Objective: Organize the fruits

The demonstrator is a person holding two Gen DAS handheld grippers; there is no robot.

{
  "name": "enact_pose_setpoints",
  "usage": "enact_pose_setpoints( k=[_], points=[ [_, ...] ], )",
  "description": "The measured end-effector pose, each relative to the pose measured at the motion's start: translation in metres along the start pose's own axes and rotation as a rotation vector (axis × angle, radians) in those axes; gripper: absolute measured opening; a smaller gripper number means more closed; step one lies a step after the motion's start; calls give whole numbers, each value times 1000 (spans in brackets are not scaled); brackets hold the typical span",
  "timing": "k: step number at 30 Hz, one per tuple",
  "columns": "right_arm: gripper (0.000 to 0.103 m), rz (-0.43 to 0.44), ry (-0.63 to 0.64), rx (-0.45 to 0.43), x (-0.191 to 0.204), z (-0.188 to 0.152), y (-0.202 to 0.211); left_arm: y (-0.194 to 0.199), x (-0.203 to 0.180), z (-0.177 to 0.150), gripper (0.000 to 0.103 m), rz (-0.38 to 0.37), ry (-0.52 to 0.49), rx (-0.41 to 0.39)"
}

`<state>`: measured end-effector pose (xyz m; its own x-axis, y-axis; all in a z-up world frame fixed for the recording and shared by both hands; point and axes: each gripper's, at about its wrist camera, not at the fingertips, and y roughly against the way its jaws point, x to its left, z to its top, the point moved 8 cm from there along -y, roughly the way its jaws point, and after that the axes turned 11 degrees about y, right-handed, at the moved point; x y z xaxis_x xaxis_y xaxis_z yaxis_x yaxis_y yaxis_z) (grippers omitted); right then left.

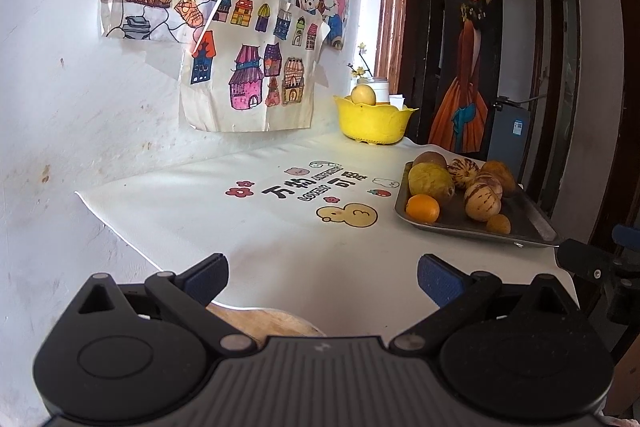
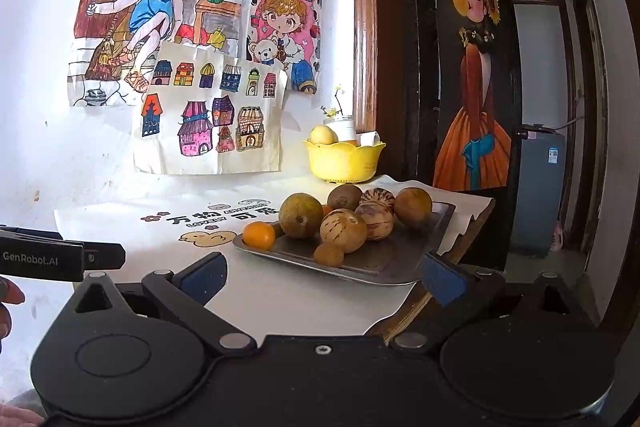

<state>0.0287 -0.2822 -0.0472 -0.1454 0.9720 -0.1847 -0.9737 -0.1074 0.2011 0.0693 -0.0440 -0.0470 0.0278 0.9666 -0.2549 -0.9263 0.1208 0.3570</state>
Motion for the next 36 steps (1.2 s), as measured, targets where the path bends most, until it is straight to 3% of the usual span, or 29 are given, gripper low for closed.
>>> enact_pose_setpoints(
  k=[36],
  points=[
    [103,10,4,6,2,-2,-1,0,1,-1,103,3,4,2]
  ],
)
